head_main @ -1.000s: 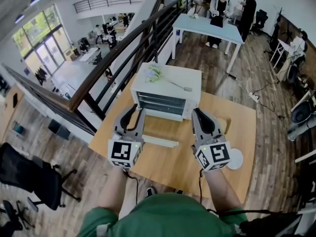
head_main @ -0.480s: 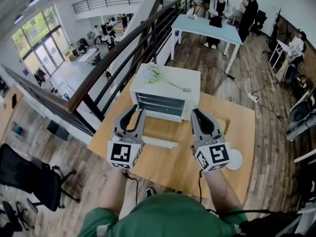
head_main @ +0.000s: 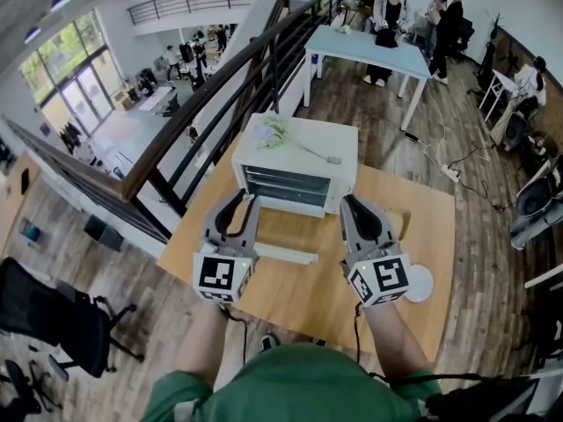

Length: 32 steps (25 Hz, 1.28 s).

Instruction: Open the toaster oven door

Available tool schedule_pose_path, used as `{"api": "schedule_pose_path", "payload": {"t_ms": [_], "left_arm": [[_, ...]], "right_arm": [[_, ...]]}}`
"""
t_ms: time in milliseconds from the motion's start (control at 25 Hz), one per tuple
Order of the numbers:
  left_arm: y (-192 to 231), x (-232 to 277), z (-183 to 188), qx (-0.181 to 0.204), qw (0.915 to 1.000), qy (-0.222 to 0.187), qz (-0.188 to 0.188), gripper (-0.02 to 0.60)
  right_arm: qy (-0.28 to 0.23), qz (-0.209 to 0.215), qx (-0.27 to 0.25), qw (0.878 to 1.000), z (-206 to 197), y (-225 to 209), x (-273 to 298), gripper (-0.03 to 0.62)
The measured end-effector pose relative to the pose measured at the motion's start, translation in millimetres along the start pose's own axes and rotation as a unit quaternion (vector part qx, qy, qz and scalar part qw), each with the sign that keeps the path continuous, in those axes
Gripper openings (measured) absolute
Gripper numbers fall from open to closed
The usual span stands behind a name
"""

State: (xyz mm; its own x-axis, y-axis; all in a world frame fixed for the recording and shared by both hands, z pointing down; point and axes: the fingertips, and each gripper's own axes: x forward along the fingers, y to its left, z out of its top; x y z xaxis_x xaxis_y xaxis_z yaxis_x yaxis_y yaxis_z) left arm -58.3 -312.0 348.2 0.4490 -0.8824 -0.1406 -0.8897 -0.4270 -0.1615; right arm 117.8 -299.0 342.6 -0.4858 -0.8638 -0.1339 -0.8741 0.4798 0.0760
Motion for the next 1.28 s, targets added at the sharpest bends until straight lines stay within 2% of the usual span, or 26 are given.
{"api": "schedule_pose_path", "payload": {"t_ms": [1040, 1280], "left_arm": [[-7.5, -12.7, -0.4, 0.007, 0.9999, 0.010, 0.002, 0.101], [-9.9, -0.8, 1.7, 0.011, 0.9998, 0.014, 0.004, 0.101]], "right_arm": [[0.005, 0.001, 0.008, 1.000, -3.6, 4.4, -14.8, 0.038], [0.006, 0.003, 0.009, 1.000, -5.6, -7.6, -9.4, 0.038]]}}
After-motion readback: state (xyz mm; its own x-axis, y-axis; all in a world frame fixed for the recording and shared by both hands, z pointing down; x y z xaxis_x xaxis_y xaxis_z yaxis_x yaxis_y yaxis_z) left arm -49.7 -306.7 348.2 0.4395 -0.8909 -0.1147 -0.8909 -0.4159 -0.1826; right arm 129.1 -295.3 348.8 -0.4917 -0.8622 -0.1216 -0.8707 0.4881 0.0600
